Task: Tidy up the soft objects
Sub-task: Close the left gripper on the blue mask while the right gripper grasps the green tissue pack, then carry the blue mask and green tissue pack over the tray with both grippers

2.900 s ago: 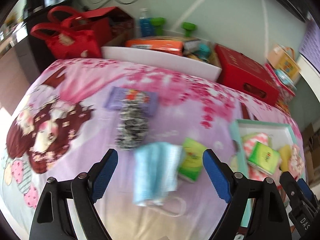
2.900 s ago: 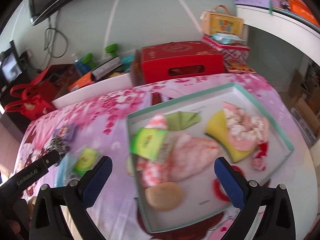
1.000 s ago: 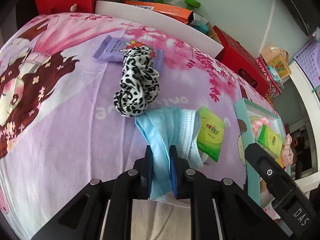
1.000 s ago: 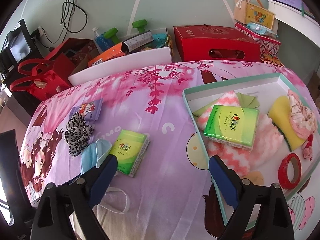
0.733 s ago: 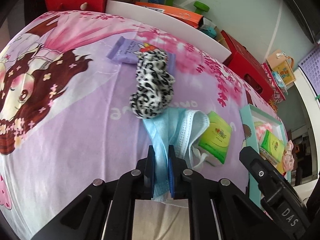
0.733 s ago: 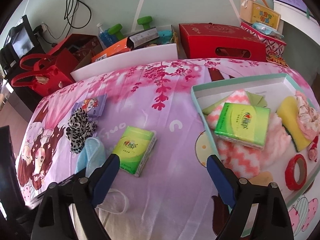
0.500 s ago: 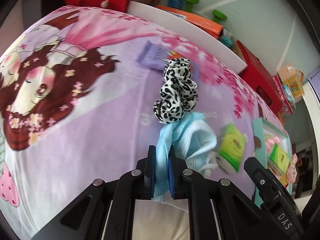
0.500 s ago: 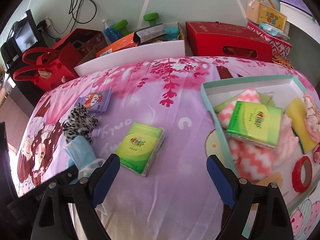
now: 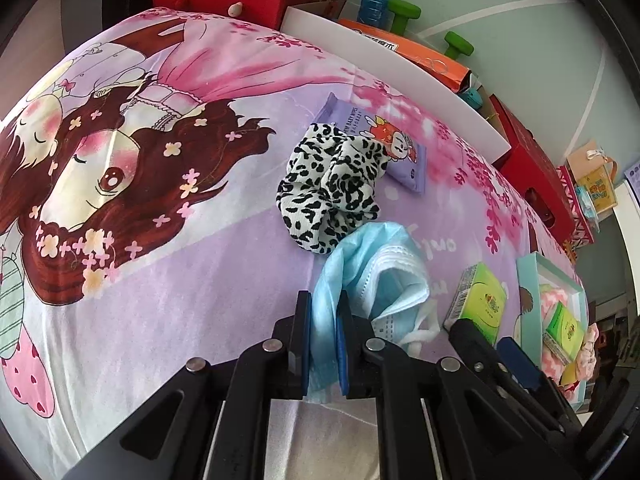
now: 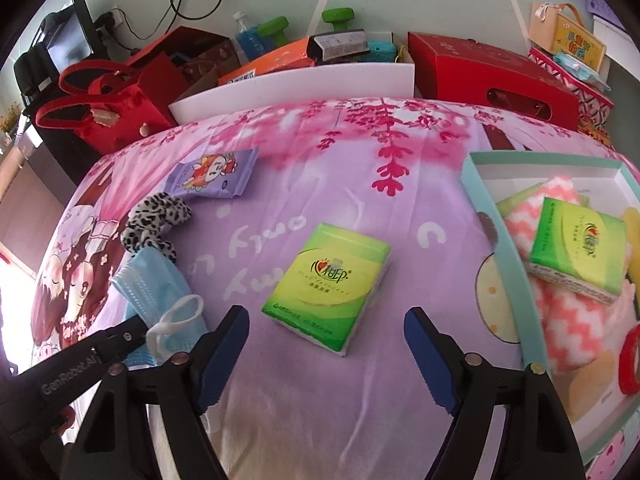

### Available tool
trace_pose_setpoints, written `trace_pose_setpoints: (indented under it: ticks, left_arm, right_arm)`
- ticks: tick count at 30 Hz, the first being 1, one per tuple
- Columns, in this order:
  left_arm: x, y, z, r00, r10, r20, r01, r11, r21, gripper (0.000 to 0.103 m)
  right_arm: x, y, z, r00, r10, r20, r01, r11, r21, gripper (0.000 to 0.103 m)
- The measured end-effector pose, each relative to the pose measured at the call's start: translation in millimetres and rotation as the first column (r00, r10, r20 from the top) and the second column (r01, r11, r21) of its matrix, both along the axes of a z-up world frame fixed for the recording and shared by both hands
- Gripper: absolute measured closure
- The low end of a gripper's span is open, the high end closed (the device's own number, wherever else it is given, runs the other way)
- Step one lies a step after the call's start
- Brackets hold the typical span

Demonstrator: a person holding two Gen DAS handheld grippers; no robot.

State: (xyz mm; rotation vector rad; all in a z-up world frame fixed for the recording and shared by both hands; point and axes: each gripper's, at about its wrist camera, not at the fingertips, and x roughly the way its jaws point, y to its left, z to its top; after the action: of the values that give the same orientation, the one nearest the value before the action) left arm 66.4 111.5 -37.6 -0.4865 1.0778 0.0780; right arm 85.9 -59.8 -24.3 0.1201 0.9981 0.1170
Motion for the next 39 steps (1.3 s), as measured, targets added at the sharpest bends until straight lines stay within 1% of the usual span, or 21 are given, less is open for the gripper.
trace_pose_setpoints:
  ticks: [9,11,12,13,15,24,32,39]
  left_arm:
    - [-0.3,0.6,0.2,1.0,0.001,-0.002,-0.001,1.0,-0.001,0.092]
    - [-0.2,0.9,0.1,1.0,0.0,-0.002,0.0,1.0,0.0,0.092]
    - [-0.2,1.1,0.1,1.0,0.0,-0.002,0.0,1.0,0.001,0.092]
    - [-0.2,1.3,-0.4,1.0,0.0,-0.003,0.0,1.0,0.002,0.092]
    - [-0.3,1.2,-0.8,1.0,-0.001,-0.003,0.001,1.0,0.004,0.092]
    - [3.0,-2.0,0.5,1.0,-0.007,0.001,0.007,1.0,0.021,0.092]
    - [1.1,-9.7,15.7,0.996,-0.043,0.072,0.041,0.999,0.034,0.095]
    - [-2.7,-15.7,34.9,0.986,-0.069,0.153,0.065,0.997,0.028,0.095]
  right_arm:
    - [4.1,5.3,-6.8,1.0,-0.016,-0.006,0.016,1.0,-0.015,0.024]
    - [5.2,6.8,-8.1,1.0,-0.022,-0.003,0.022,0.999,-0.028,0.029]
    - [5.4,7.7,-8.6,1.0,-0.026,-0.001,0.026,0.999,-0.04,0.033]
    - [5.4,8.2,-8.6,1.0,-0.028,0.002,0.028,0.999,-0.047,0.036]
    - [5.5,7.6,-8.3,1.0,-0.026,0.006,0.026,0.999,-0.039,0.046]
    - [3.1,2.5,-4.0,0.999,-0.029,0.015,0.029,0.999,-0.013,0.046]
    - [-2.1,-3.9,6.9,0.998,-0.041,0.043,0.041,0.999,-0.015,0.046]
    - [-8.9,-11.5,21.5,0.995,-0.05,0.082,0.052,0.998,-0.02,0.046]
